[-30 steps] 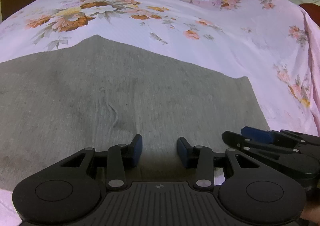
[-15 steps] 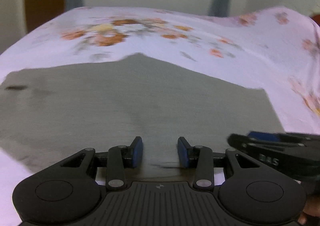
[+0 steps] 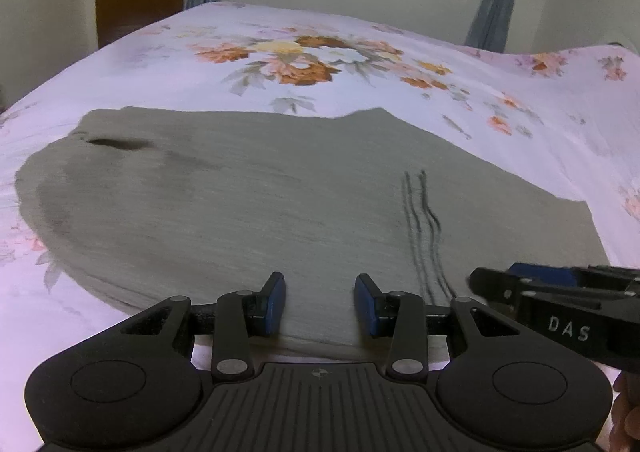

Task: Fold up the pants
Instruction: 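Open the left gripper and smooth the folded grey sweatpants with both grippers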

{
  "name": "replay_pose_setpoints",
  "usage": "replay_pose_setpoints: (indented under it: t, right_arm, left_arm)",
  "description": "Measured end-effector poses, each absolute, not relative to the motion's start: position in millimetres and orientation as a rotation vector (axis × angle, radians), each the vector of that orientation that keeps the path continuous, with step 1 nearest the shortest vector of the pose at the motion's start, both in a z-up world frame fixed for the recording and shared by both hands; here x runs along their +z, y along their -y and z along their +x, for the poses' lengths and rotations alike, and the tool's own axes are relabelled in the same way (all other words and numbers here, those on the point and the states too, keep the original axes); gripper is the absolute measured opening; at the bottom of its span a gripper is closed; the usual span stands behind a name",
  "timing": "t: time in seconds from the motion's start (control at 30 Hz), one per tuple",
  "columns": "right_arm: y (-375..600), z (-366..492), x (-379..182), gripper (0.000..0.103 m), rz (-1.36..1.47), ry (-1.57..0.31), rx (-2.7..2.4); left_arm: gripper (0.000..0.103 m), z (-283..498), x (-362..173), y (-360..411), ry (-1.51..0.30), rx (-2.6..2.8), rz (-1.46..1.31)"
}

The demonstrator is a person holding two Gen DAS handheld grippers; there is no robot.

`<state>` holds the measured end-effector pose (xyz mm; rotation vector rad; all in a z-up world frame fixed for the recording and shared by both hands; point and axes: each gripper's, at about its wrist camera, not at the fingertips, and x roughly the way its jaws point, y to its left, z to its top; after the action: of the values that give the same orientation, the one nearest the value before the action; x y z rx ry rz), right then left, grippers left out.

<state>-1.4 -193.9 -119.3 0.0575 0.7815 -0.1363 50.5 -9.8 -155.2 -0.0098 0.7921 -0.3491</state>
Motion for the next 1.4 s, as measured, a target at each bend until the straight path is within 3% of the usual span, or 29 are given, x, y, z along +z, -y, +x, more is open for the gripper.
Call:
replay_pose_setpoints:
  t: [0.8, 1.4]
  right_arm:
    - [140.1, 23.1, -127.5, 0.048, -0.003, -0.817, -0.090]
    - [126.6, 40.5, -128.5, 0.047, 0.039, -0.828, -0.041]
  left_arm:
    - [0.040, 76.2, -162.4, -43.1, -0.793, -0.265, -0.067]
    - [0.040, 93.4, -164.7, -62.4, -0.784, -0.224, -0.068]
